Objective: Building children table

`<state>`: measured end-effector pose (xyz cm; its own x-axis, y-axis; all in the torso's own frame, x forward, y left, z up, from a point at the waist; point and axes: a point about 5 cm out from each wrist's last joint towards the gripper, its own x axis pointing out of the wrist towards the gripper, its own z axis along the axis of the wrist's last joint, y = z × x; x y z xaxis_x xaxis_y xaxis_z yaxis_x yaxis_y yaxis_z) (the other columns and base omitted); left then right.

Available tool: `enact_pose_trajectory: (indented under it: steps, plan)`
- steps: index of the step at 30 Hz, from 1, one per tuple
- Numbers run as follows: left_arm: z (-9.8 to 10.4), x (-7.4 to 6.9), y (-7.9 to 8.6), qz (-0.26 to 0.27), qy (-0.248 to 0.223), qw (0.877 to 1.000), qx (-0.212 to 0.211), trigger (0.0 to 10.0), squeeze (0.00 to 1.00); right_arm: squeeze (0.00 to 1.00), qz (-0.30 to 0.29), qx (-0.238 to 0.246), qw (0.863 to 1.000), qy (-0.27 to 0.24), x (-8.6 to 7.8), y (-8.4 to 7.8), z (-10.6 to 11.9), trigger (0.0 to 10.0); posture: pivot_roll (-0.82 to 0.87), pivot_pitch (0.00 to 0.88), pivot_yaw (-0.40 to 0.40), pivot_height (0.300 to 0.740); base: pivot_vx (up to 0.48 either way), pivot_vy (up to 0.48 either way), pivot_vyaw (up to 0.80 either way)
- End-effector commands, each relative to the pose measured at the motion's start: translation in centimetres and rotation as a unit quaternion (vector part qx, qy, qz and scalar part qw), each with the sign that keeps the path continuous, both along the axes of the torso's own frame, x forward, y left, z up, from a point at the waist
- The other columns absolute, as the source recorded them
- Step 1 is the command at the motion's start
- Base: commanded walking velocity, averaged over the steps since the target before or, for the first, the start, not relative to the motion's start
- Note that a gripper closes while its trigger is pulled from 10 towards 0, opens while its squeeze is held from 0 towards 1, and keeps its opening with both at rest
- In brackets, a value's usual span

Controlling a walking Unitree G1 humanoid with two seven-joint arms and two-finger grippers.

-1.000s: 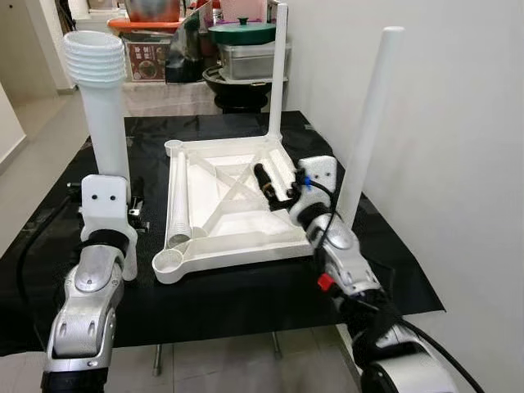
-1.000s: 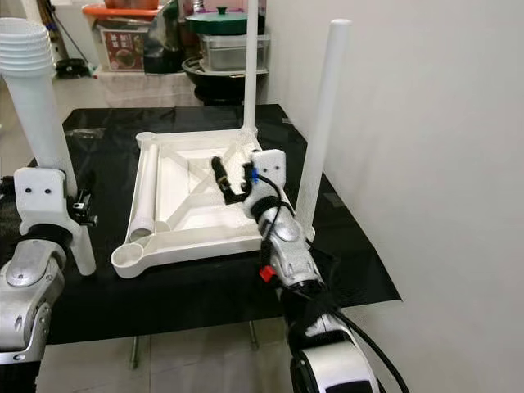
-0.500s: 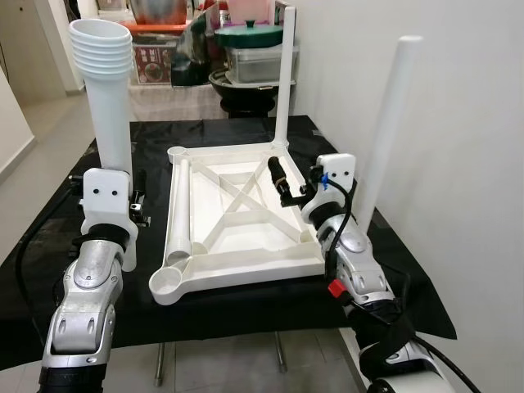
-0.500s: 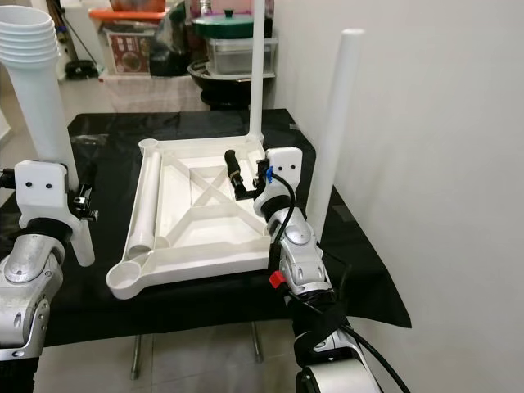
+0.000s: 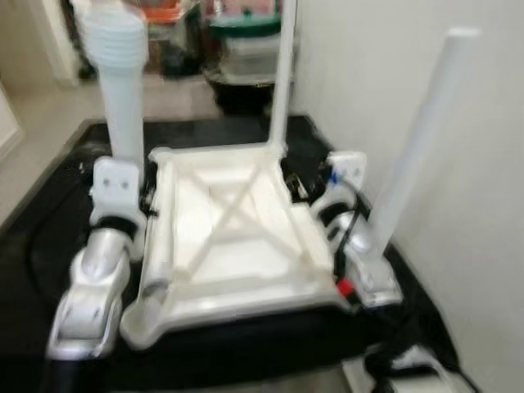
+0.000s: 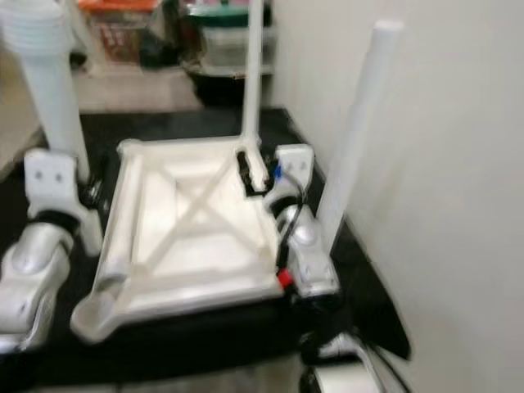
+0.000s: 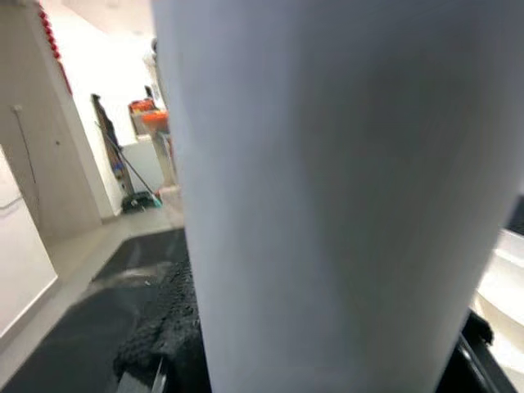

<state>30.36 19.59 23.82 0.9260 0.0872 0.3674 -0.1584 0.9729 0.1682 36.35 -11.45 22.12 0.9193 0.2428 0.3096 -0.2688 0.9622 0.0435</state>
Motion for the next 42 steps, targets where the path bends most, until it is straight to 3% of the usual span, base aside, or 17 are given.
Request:
enact_pose_trajectory:
  steps: [1,14,24,36,42]
  plan:
    - [0.1,-0.3,0.7,0.014,-0.005,1.000,0.005,10.0,0.00,0.00,0.009,-0.003,1.000,0.009,-0.1,0.6,-0.2,10.0,0.07,0.000,-0.030,0.740,0.277,0.000,0.00]
    - [-0.4,-0.1,0.1,0.007,0.006,1.000,0.009,10.0,0.00,0.00,0.044,-0.025,0.999,0.013,-1.1,0.9,-0.5,10.0,0.06,0.000,-0.031,0.740,0.040,0.000,0.00]
    - [-1.3,-0.4,-0.5,-0.018,0.022,1.000,0.010,10.0,0.00,0.00,0.141,-0.049,0.989,0.023,-3.8,1.7,-1.4,10.0,0.05,0.000,-0.022,0.740,0.000,0.000,0.00]
    - [-2.4,-1.2,-2.0,-0.048,0.044,0.998,0.015,10.0,0.00,0.00,0.142,-0.048,0.988,0.036,-5.0,1.2,-1.9,10.0,0.05,0.000,-0.026,0.740,0.000,0.000,0.00]
    - [-2.1,-1.2,-2.2,-0.062,0.038,0.997,0.033,10.0,0.00,0.00,0.132,-0.025,0.990,0.034,-4.8,1.1,-1.2,10.0,0.05,0.000,-0.024,0.740,0.000,0.000,0.00]
